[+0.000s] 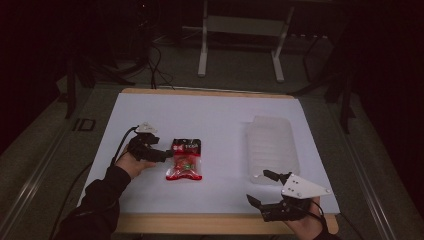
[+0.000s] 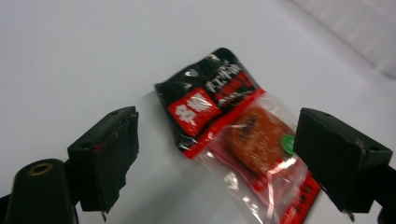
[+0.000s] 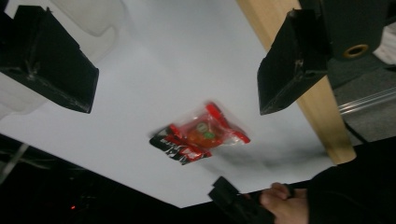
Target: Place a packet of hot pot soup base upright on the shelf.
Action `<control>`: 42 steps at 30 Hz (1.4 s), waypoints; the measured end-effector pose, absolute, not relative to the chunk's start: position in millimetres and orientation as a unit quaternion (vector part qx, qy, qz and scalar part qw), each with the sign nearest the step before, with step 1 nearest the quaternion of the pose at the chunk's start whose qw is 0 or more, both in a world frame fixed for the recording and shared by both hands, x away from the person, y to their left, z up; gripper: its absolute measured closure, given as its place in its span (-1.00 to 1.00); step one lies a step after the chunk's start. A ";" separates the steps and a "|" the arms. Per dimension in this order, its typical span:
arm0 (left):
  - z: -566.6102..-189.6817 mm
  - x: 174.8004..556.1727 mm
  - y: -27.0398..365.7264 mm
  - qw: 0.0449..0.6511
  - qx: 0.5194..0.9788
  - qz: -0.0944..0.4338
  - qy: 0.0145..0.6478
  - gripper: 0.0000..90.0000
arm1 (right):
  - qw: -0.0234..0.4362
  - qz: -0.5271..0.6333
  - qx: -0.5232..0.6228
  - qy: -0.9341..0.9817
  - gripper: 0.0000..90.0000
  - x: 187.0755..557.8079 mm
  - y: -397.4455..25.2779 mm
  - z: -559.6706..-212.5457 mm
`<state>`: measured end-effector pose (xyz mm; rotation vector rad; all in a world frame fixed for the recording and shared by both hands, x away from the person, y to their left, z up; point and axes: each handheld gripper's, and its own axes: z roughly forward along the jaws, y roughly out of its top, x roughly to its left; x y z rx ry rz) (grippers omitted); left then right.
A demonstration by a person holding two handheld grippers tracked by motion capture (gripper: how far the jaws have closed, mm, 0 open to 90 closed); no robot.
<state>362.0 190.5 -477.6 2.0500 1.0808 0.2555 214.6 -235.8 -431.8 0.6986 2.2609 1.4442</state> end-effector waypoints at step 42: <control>-528.7 394.0 155.3 0.334 0.807 0.123 0.471 -0.05 | 0.173 0.494 0.250 0.815 -0.60 216.4 -233.7 -438.4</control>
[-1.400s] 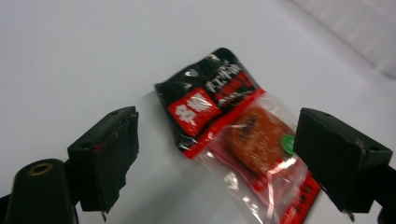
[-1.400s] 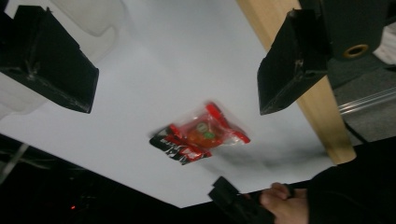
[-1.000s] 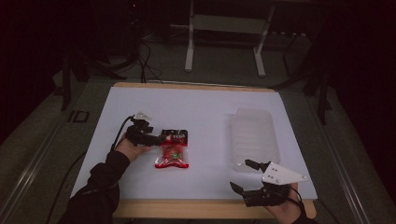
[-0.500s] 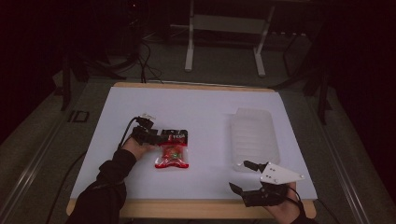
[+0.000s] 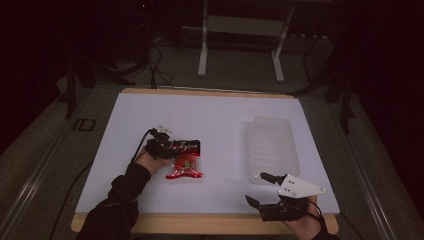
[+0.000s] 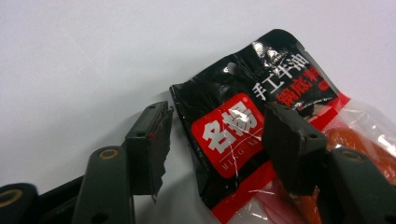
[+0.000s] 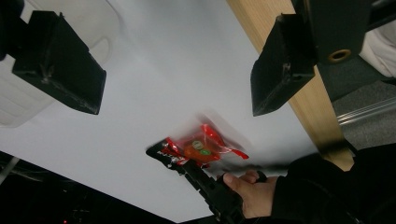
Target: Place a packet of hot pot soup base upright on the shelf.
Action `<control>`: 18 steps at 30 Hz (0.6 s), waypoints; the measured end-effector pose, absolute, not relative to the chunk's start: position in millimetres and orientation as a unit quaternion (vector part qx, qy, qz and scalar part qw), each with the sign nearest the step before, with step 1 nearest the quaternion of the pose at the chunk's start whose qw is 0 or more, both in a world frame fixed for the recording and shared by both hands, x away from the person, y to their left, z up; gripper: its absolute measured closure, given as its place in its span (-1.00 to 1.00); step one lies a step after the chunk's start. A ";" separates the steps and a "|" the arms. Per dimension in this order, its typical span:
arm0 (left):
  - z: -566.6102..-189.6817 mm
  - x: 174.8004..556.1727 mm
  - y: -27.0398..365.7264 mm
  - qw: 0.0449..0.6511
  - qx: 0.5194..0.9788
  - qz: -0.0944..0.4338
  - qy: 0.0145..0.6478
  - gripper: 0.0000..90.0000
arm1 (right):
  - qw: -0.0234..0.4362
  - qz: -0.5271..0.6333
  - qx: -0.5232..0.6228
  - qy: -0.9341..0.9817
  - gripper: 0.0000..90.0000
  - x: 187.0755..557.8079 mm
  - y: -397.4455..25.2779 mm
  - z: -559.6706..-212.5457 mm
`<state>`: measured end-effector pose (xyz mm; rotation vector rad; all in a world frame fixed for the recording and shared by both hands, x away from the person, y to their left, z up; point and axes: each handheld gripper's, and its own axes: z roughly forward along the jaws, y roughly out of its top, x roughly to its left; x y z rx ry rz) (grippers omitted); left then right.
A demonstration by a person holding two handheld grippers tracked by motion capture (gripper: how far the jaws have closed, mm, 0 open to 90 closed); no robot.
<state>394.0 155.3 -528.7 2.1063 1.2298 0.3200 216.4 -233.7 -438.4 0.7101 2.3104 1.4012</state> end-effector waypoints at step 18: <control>-526.5 379.9 143.1 0.303 0.826 0.163 0.447 0.94 | 0.166 0.488 0.253 0.819 -0.60 217.9 -231.8 -440.7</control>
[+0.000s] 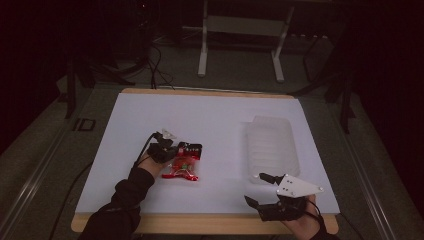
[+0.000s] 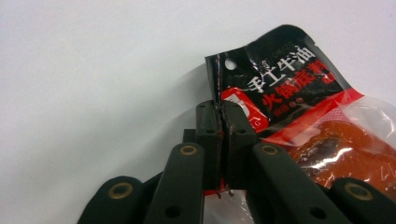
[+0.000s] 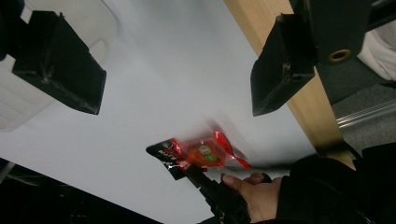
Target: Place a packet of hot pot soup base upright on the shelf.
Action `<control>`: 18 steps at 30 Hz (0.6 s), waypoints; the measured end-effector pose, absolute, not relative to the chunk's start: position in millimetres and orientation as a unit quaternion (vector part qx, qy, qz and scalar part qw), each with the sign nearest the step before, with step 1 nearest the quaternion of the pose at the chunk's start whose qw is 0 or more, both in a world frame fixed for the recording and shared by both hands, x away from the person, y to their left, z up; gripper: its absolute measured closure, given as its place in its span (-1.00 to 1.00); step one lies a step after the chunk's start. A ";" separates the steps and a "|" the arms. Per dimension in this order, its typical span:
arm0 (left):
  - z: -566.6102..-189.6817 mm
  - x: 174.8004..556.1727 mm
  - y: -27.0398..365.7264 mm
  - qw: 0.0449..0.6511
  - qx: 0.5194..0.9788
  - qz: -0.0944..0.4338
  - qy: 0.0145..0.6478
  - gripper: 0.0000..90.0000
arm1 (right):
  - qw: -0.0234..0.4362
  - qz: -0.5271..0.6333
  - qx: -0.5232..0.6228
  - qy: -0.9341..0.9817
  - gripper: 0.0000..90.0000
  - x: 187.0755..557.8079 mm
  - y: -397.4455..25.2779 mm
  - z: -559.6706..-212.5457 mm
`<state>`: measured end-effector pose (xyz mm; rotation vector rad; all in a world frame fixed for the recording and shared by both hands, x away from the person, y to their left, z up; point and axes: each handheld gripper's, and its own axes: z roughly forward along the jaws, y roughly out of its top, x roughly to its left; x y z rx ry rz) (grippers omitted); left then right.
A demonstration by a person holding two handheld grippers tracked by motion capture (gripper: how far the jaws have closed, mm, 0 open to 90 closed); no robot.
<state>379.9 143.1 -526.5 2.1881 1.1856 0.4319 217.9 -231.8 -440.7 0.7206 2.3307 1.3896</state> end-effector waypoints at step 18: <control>-490.2 365.7 150.6 0.371 0.797 0.166 0.447 0.98 | 0.176 0.497 0.263 0.808 -0.65 218.9 -237.5 -436.6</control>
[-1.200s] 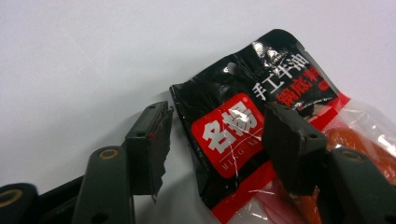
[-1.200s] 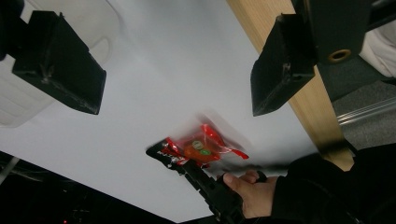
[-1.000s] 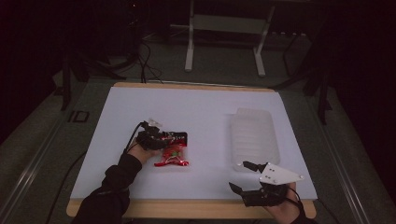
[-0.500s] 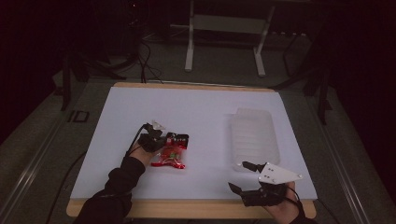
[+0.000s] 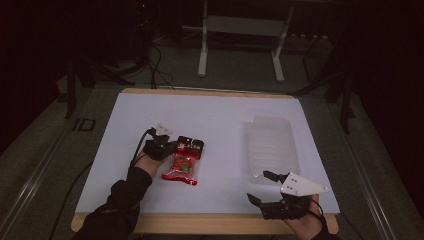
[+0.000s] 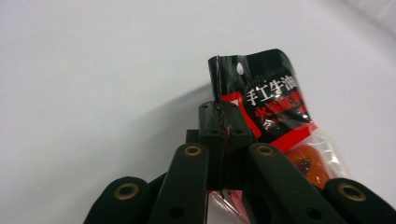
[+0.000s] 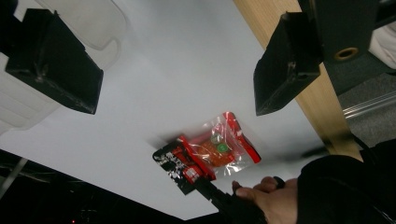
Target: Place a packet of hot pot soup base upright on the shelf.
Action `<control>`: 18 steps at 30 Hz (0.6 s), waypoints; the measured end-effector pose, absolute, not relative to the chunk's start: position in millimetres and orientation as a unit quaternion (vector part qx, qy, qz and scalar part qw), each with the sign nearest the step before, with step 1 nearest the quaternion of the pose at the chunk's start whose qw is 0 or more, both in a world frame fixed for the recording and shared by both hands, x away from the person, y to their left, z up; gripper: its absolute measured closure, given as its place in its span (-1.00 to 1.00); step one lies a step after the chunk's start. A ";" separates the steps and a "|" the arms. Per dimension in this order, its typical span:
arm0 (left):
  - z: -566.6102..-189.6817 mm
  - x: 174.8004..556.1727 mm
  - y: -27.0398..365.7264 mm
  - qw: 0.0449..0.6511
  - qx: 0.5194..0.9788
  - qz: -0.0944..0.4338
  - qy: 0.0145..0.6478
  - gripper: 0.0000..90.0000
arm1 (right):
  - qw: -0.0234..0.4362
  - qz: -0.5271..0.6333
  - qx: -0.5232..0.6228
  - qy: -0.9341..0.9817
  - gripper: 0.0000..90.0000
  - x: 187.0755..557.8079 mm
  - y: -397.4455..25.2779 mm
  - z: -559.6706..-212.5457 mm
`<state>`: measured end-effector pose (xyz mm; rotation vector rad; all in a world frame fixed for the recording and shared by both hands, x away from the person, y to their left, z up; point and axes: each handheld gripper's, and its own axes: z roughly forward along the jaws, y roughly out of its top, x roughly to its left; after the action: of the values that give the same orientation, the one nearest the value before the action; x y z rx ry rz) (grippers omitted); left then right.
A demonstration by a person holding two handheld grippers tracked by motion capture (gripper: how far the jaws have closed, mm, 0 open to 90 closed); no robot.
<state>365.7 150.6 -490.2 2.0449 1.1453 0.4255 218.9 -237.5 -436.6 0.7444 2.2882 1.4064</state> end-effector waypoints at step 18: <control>-441.7 332.1 146.0 0.439 0.795 0.142 0.393 0.99 | 0.173 0.501 0.262 0.806 -0.69 219.3 -237.6 -436.2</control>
<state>332.1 146.0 -441.7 1.9762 0.9766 0.3518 219.3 -237.6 -436.2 0.7444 2.2875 1.4214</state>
